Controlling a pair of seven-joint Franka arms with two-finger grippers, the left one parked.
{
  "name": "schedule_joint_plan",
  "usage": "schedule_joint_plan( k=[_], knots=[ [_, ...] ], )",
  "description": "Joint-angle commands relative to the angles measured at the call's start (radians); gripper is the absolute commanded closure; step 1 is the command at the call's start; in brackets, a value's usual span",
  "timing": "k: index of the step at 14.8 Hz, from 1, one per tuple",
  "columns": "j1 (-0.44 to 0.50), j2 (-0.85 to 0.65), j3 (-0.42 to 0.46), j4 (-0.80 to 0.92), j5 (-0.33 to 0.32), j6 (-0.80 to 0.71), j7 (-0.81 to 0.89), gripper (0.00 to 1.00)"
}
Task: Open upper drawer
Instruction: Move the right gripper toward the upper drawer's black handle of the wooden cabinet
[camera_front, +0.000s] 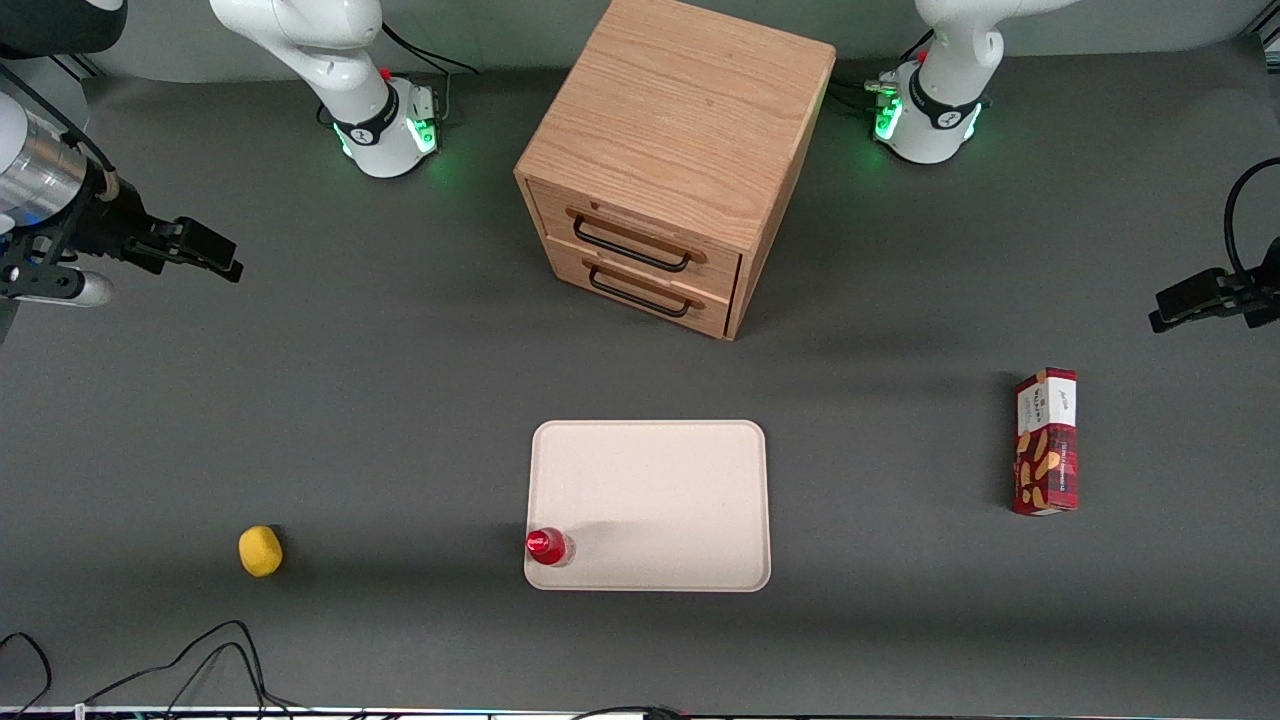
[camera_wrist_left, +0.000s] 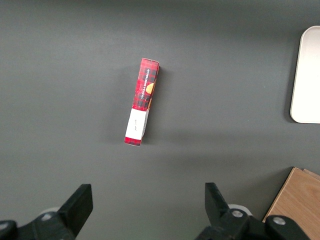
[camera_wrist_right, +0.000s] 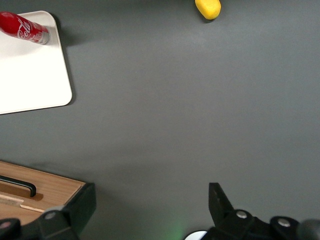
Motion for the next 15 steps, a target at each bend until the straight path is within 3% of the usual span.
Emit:
schedule_joint_plan(
  k=[1,8,13,15],
  knots=[
    [0.005,-0.023,-0.013,-0.015,0.01,-0.004,-0.016,0.0],
    [0.027,0.036,-0.005,0.046,0.022,-0.003,-0.008,0.0],
    [0.128,0.159,0.001,0.169,0.022,-0.011,-0.03,0.0],
    [0.218,0.201,0.004,0.202,0.019,-0.009,-0.03,0.0]
  ],
)
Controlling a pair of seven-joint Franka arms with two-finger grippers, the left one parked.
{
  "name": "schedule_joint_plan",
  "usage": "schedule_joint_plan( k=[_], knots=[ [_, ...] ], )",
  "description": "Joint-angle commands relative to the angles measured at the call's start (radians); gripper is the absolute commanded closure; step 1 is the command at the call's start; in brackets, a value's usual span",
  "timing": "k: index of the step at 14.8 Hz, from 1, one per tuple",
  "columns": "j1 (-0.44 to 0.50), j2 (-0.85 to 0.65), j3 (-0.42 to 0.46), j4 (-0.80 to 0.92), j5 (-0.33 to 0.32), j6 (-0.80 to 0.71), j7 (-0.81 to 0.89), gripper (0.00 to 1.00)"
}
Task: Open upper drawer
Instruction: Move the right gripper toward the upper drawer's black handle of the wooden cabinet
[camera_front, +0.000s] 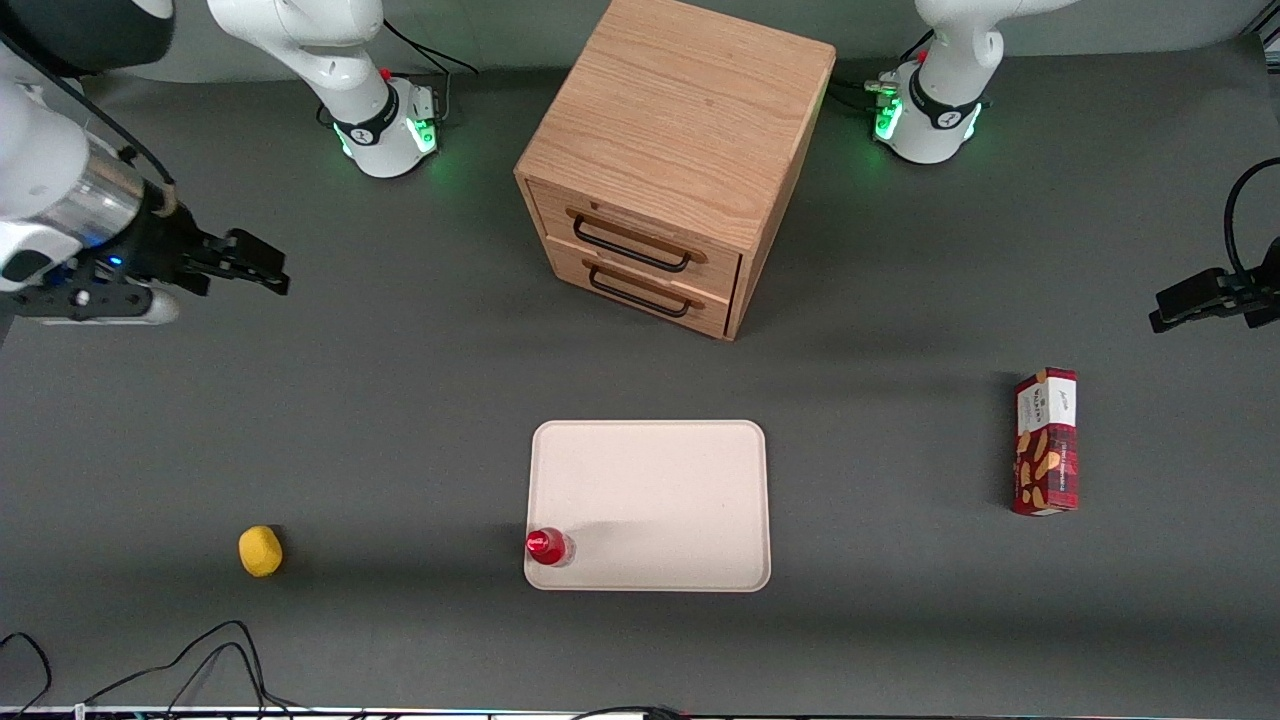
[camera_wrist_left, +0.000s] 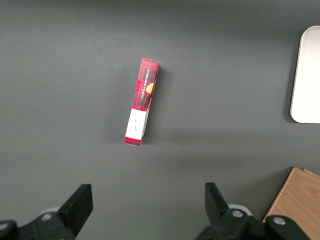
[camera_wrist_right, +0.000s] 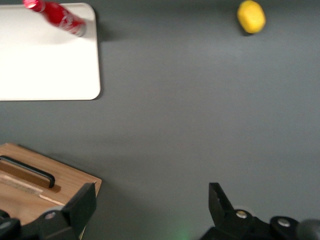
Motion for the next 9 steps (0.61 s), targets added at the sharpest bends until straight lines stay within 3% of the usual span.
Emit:
schedule_joint_plan(
  k=[1,3,9],
  knots=[
    [0.118,0.098,0.001,0.113,0.012,-0.015,-0.017,0.0],
    [0.16,0.154,0.053,0.175,0.012,-0.013,-0.025,0.0],
    [0.162,0.305,0.294,0.284,0.008,0.013,-0.089,0.0]
  ],
)
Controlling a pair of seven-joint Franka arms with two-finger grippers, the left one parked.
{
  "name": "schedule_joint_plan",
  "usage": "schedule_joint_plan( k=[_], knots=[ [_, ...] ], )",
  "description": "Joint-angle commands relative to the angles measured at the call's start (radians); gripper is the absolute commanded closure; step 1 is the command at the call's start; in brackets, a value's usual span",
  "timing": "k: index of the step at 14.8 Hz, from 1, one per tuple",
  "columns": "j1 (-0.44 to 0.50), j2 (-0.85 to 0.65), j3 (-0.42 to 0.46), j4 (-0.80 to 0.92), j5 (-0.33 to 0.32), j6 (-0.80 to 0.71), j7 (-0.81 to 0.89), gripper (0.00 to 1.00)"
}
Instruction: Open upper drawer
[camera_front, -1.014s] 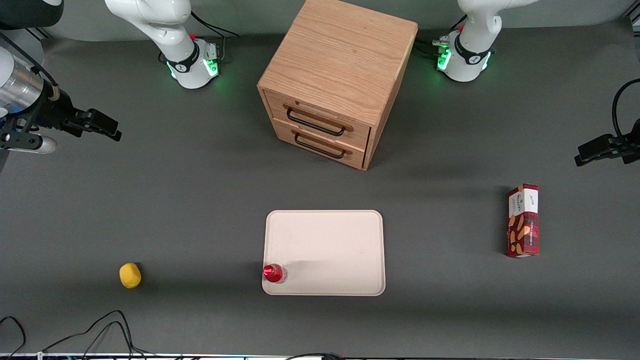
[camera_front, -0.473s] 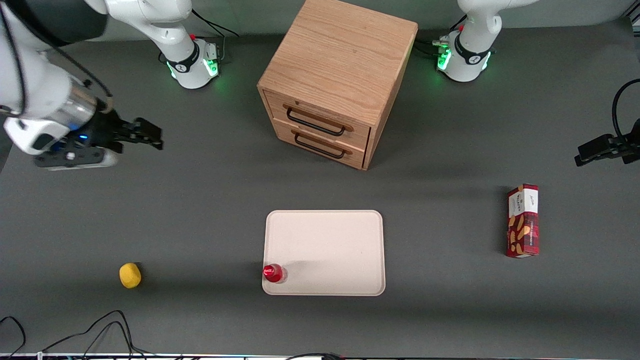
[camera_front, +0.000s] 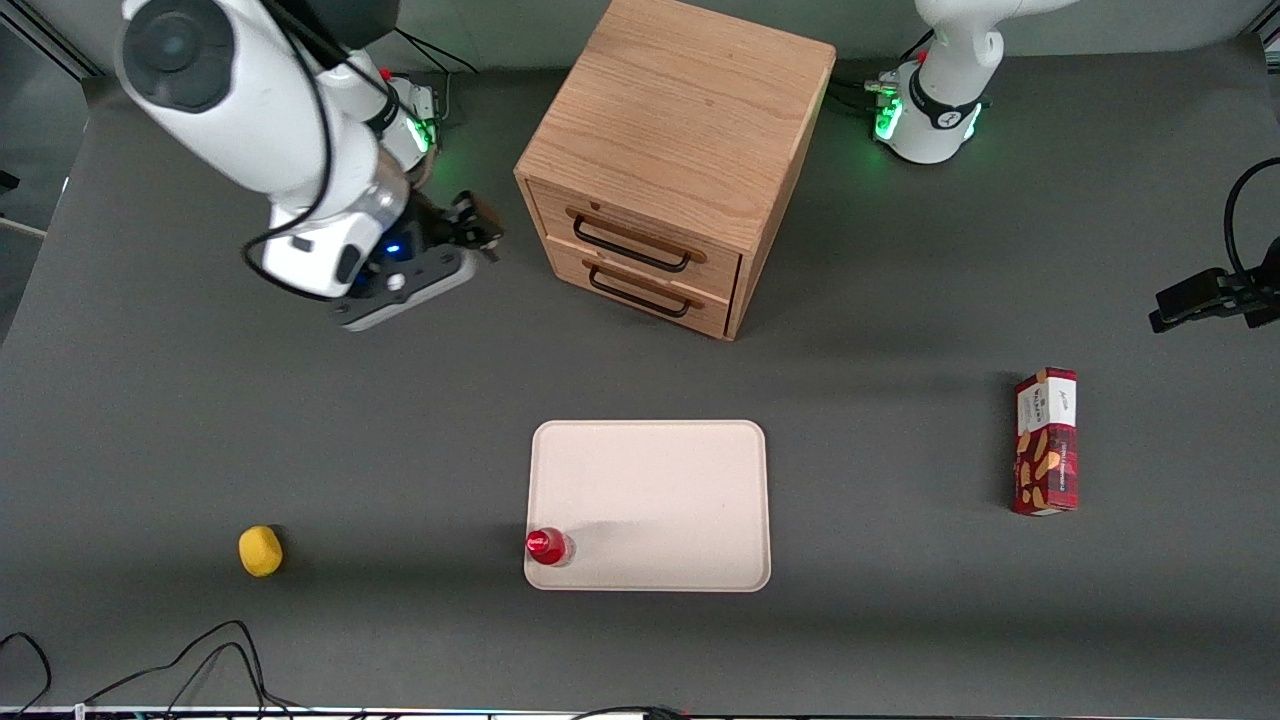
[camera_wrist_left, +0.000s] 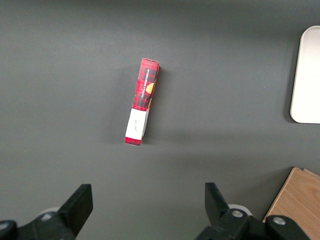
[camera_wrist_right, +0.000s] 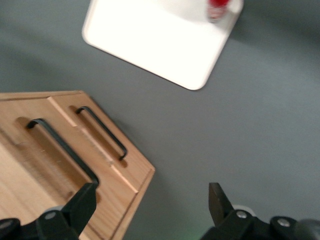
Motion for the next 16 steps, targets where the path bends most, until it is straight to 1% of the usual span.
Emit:
schedule_joint_plan(
  k=[1,3,7,10,16],
  knots=[
    [-0.004,0.104,0.09,0.081,0.002,0.025,-0.072,0.0],
    [0.013,0.127,0.119,0.081,-0.024,0.051,-0.169,0.0],
    [0.077,0.174,0.133,0.077,-0.029,0.115,-0.412,0.0],
    [0.085,0.175,0.145,0.061,-0.028,0.122,-0.418,0.0],
    [0.083,0.175,0.147,-0.04,-0.031,0.125,-0.433,0.0]
  ],
)
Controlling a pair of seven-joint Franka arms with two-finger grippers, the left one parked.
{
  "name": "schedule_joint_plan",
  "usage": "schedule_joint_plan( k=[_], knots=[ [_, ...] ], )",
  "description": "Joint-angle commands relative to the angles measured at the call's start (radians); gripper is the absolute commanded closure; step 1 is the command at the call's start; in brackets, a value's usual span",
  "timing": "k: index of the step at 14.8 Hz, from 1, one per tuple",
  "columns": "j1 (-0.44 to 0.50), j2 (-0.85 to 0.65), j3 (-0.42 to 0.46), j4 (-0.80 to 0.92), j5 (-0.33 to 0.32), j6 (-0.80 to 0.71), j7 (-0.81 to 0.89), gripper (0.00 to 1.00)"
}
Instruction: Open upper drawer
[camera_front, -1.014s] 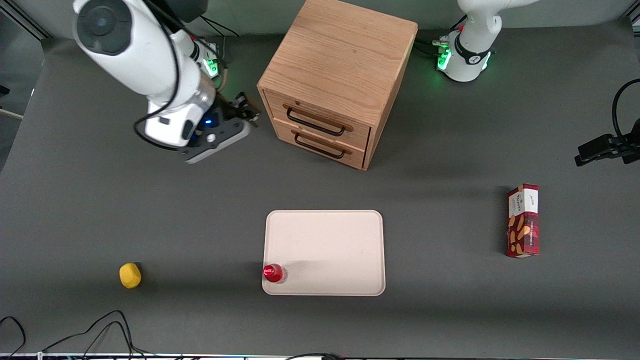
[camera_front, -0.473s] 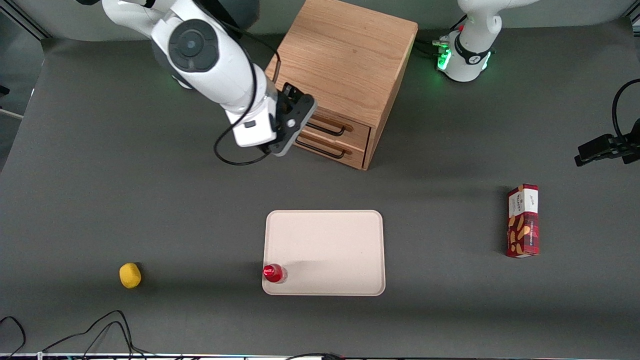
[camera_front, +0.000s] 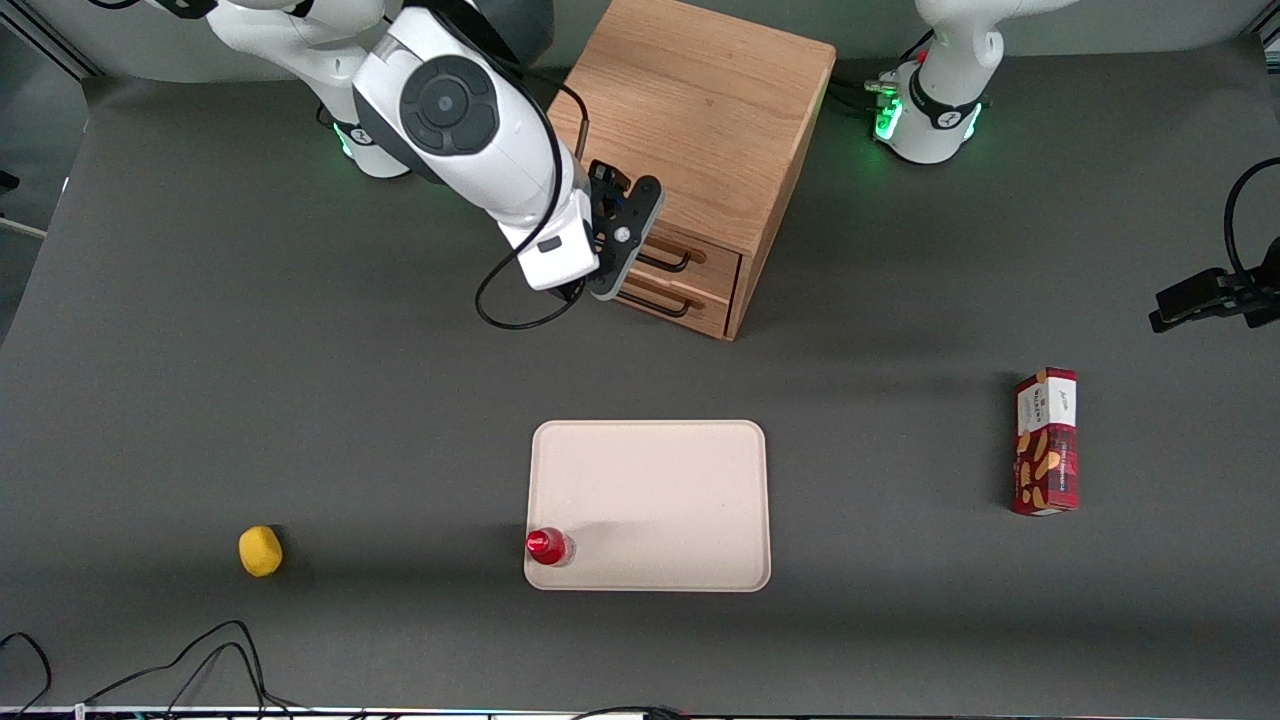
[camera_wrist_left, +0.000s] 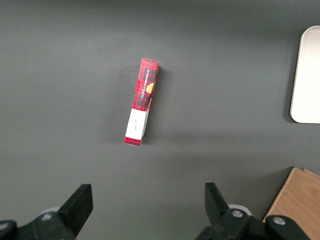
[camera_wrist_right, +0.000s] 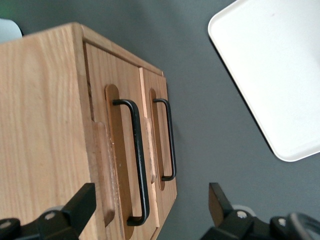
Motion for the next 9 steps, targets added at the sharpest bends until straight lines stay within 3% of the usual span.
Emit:
schedule_joint_plan(
  k=[1,7,9],
  knots=[
    [-0.002,-0.001,0.008,-0.045,-0.023,0.006,-0.022,0.0],
    [0.002,0.002,0.008,-0.087,-0.061,0.012,-0.027,0.0],
    [0.016,0.012,0.02,-0.088,-0.102,0.013,-0.025,0.0]
  ],
)
